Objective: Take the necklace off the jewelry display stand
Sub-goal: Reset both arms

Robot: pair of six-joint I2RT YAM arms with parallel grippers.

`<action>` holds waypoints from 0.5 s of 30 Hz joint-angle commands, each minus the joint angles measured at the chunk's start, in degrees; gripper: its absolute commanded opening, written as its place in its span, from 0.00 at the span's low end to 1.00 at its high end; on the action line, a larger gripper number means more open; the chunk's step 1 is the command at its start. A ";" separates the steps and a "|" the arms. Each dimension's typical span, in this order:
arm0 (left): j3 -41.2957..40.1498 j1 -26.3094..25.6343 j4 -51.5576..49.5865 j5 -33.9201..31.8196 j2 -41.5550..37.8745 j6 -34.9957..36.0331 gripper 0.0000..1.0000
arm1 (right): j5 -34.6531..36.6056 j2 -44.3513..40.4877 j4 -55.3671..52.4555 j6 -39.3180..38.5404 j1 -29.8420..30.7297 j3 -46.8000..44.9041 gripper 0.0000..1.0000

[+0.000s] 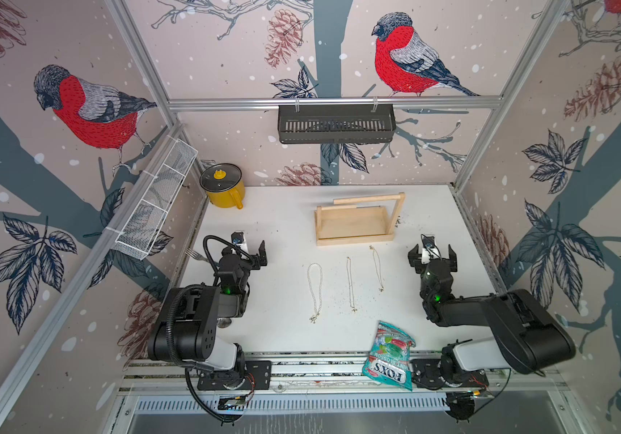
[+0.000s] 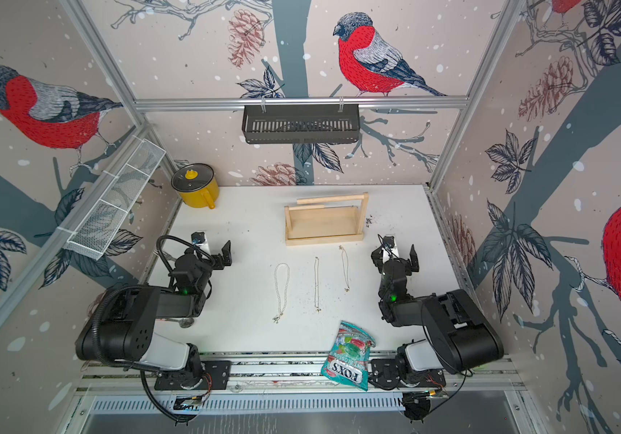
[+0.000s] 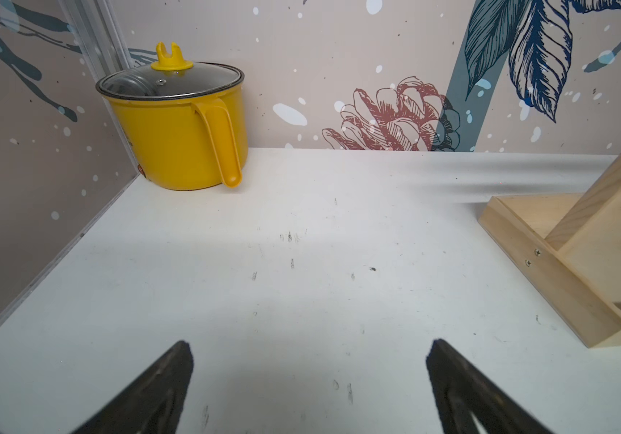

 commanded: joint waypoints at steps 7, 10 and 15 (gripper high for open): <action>0.38 0.05 0.18 0.58 -0.25 0.53 0.98 | -19.54 12.16 26.43 15.37 -11.49 -4.85 1.00; 0.38 0.00 0.28 0.54 -0.24 0.52 0.98 | -26.70 9.40 8.77 14.87 -13.04 2.14 0.99; 0.36 -0.02 0.29 0.45 -0.32 0.63 0.97 | -25.47 8.68 7.50 15.60 -13.35 2.07 1.00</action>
